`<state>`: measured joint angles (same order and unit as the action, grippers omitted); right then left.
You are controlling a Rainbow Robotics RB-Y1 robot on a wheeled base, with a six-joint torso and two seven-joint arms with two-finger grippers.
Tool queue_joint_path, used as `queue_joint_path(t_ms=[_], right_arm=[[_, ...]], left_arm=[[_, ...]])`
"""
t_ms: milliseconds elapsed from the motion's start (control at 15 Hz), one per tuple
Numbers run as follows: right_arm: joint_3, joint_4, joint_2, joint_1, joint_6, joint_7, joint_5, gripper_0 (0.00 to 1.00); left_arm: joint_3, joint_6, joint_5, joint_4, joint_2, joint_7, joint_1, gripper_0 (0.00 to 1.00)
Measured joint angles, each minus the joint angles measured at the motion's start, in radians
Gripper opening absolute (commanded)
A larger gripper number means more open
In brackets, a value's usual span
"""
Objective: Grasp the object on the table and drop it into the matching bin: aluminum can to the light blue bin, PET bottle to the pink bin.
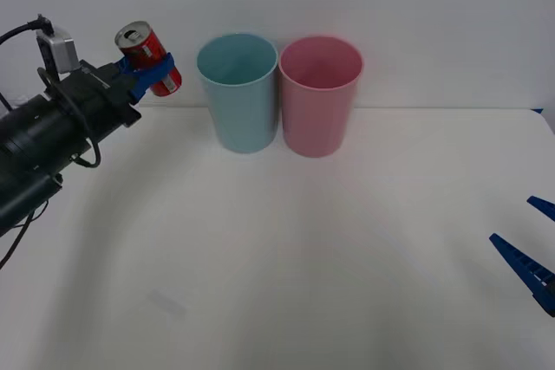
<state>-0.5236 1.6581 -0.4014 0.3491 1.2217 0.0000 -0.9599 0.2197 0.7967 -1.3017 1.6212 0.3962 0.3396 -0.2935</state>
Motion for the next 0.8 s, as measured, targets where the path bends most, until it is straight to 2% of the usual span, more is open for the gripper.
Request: queue_joint_path(t_ms=[333, 533, 800], right_arm=[[0.000, 0.000, 0.000, 0.000, 0.000, 0.000, 0.000, 1.00], [0.000, 0.000, 0.000, 0.000, 0.000, 0.000, 0.000, 1.00], [0.000, 0.000, 0.000, 0.000, 0.000, 0.000, 0.000, 1.00]], left_arm=[[0.000, -0.023, -0.123, -0.009, -0.008, 0.130, -0.096, 0.00], [-0.003, -0.035, -0.185, -0.119, -0.031, 0.115, -0.199, 0.00], [-0.056, -0.073, -0.253, -0.291, -0.033, 0.092, -0.344, 0.00]])
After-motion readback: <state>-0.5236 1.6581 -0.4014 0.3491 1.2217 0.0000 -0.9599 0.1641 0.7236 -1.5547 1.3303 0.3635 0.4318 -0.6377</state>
